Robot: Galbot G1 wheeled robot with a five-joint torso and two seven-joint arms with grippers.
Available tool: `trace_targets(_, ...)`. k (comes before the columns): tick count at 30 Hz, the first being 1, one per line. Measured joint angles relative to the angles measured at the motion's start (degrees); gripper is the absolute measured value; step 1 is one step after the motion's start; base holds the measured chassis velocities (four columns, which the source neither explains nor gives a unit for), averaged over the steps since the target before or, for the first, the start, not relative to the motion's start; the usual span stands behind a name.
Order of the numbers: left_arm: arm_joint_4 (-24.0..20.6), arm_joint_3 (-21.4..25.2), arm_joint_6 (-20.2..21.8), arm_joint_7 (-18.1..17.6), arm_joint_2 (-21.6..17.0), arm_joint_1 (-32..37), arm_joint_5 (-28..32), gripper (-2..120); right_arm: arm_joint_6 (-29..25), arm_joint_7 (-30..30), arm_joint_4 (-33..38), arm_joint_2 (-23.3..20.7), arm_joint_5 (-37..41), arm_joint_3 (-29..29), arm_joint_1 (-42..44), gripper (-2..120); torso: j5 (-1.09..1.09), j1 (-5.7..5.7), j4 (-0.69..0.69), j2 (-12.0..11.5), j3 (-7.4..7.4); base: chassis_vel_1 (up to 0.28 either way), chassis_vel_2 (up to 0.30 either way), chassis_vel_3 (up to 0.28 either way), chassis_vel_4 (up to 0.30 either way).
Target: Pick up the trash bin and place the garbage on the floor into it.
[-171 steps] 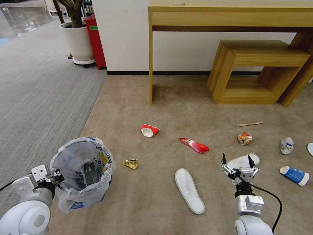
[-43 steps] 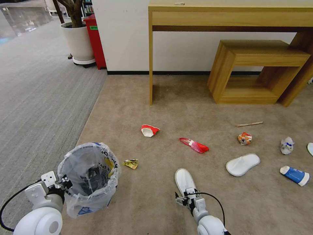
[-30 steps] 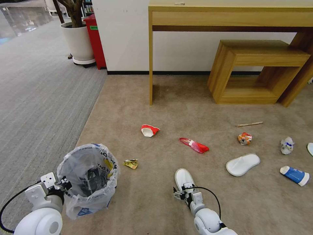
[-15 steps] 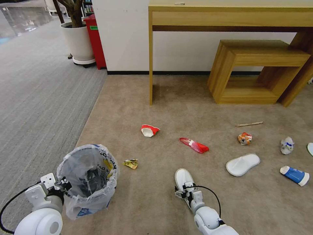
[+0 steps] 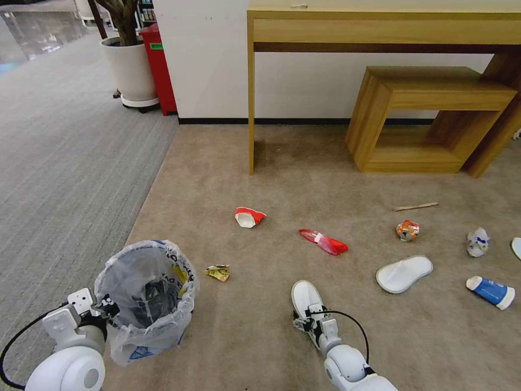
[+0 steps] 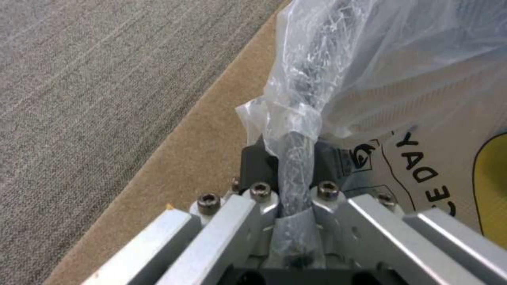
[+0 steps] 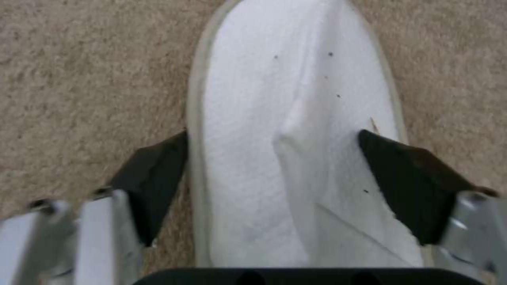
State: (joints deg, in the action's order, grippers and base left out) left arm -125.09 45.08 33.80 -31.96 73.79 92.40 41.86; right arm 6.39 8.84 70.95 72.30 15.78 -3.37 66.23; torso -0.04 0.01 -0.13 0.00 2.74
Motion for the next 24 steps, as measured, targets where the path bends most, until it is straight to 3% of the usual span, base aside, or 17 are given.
trace_targets(3,0.1,0.0,-0.1,0.1,0.0,0.0,-0.1,0,-0.1,0.0,0.7,-0.2,-0.2,-0.1,0.3,63,0.00,0.00,0.00,0.0,0.00,0.000,0.000,0.000,0.000)
trace_targets(5,0.2,0.0,-0.1,0.1,0.0,0.0,-0.1,0,-0.1,0.1,0.9,-0.3,-0.2,-0.2,0.4,61,0.00,0.00,0.00,0.0,0.00,0.000,0.000,0.000,0.000)
trace_targets(19,0.0,-0.2,-0.4,0.2,0.2,0.0,-0.4,0,-0.3,0.1,1.4,-0.6,-0.8,-0.6,0.8,58,-0.01,0.00,0.00,0.0,0.00,0.000,0.000,0.000,0.000)
trace_targets(24,0.2,-0.3,-0.7,0.3,0.4,-0.1,-0.6,0,-0.3,0.2,1.2,-0.6,-1.0,-0.7,0.8,45,-0.01,0.00,0.00,0.0,0.00,0.000,0.000,0.000,0.000)
